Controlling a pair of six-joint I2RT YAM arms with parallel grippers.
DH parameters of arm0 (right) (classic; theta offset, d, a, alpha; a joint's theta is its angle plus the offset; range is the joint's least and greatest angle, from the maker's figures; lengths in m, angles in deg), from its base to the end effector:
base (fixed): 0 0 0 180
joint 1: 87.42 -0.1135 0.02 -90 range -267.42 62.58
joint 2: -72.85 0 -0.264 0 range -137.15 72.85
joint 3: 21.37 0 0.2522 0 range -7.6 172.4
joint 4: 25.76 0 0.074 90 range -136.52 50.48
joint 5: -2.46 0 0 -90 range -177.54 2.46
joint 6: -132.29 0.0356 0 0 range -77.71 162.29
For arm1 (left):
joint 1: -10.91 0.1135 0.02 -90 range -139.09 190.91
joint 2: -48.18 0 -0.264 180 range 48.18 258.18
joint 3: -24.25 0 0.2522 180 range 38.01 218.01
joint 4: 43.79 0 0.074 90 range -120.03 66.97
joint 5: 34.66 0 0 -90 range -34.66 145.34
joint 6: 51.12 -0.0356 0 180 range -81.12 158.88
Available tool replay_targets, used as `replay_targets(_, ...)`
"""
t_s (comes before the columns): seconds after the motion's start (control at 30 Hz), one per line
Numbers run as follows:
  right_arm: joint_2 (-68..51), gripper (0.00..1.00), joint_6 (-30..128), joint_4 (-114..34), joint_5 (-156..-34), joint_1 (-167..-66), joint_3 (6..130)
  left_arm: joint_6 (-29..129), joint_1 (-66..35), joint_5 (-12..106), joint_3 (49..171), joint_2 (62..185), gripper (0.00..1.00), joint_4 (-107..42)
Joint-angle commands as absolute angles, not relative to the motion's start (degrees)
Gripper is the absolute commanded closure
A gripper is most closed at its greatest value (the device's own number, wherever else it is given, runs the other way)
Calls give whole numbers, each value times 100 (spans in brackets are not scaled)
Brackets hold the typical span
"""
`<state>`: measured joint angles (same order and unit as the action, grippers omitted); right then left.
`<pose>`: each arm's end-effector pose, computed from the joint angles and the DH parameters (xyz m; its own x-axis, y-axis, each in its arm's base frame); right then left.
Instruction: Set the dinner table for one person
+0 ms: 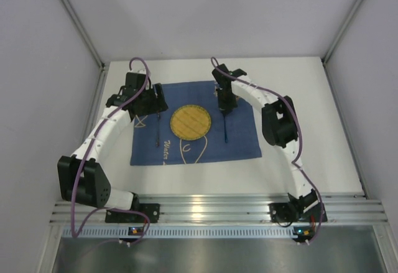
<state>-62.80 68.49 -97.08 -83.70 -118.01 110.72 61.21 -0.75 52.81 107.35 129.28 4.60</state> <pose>0.4222 0.2468 0.1767 -0.9632 -0.0577 -0.2626 -0.0752 0.9955 0.0572 0.3001 -0.0635 0.3038 -0.7440 -0.2340 -0.6259 -0.0551 0.9549 -0.2916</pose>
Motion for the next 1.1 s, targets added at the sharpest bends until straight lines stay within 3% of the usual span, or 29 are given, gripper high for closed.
replay_targets(0.0, -6338, 100, 6682, -9727, -8306, -11818, 11535, 6085, -42, 5349, 10867, 12658, 27, 433)
replay_targets(0.13, -6364, 92, 6708, -9727, -8323, -11809, 11571, 6085, -42, 5375, 10876, 12649, 27, 433)
replay_targets(0.17, -6303, 79, 6725, -9727, -8323, -11809, 11553, 6085, -42, 5376, 10876, 12658, 27, 433)
replay_targets(0.23, -6207, 64, 6743, -9727, -8332, -11818, 11500, 6077, -42, 5393, 10911, 12676, 26, 442)
replay_targets(0.27, -6076, 50, 6734, -9727, -8323, -11827, 11457, 6068, -42, 5411, 10929, 12684, 26, 459)
replay_targets(0.37, -5707, 35, 6743, -9727, -8297, -11818, 11325, 6068, -42, 5454, 10973, 12711, 26, 451)
replay_targets(0.5, -5126, 24, 6621, -9700, -8428, -11853, 11193, 6024, -42, 5716, 11043, 12755, 24, 477)
replay_targets(0.67, -3759, 22, 6137, -9139, -8658, -12143, 10799, 5629, -25, 6429, 11254, 12799, 19, 539)
replay_targets(0.77, -2430, 20, 5830, -8191, -8229, -12406, 9389, 5365, 45, 7166, 11088, 12755, 14, 40)
replay_targets(0.93, -419, 9, 5846, -7047, -7805, -12486, 7302, 4531, 449, 7599, 9143, 12212, 14, -2349)
replay_targets(0.97, -197, 4, 5907, -6950, -7744, -12495, 6716, 4451, 511, 7582, 8736, 12088, 14, -3475)
replay_targets(1.07, 567, 0, 6135, -6643, -7402, -12495, 5731, 3942, 827, 6769, 7065, 11929, 14, -5718)
